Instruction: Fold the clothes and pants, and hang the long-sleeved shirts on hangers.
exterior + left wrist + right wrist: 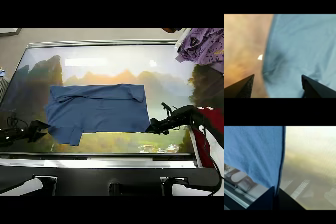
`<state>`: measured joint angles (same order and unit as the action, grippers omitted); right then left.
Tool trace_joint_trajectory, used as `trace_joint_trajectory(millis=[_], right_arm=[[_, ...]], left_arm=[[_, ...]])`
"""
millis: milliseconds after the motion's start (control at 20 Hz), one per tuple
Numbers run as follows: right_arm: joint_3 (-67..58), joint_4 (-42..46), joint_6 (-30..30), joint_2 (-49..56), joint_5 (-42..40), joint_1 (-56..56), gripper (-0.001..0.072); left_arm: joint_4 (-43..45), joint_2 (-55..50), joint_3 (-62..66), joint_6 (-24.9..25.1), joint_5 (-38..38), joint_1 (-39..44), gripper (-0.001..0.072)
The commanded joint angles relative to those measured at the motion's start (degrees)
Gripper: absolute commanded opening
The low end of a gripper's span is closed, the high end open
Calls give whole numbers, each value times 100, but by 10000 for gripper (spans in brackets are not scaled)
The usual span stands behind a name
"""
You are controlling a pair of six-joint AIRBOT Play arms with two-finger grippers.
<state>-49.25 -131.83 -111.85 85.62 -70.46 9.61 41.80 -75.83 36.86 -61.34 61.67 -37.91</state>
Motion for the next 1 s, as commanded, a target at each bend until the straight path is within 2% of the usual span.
trace_joint_trajectory(millis=[0, 250, 300, 350, 400, 500, 650, 700, 850, 950], right_arm=[[-4, -9, 50, -4, -13, -4, 25], [-4, -11, 59, -4, -24, -4, 25], [-4, -13, 72, -4, -37, -4, 25], [-4, -13, 72, -4, -50, -4, 25], [-4, -13, 92, -4, -61, -4, 25], [-4, -24, 162, -42, -83, -4, 23], [-280, -267, 177, -271, -55, -7, 22], [-546, -317, 177, -365, -31, -31, 21], [-1956, -184, 350, -455, 15, -319, 21], [-3259, 256, 752, -457, 208, -564, 21]], left_arm=[[-55, -170, -28, 138, -367, 210, 672], [-55, -358, -28, 74, -409, 511, 660], [-55, -358, -26, 72, -378, 527, 534], [-55, -352, -26, 72, -332, 525, 305], [-57, -350, -7, 72, -260, 525, 129], [-138, -341, 109, 72, -92, 525, 25], [-439, -275, 579, 33, 205, 610, 23], [-483, -216, 848, -133, 223, 713, 22], [-470, -22, 2087, -660, 221, 1174, 21], [-367, 81, 3265, -1073, 221, 1438, 21]])
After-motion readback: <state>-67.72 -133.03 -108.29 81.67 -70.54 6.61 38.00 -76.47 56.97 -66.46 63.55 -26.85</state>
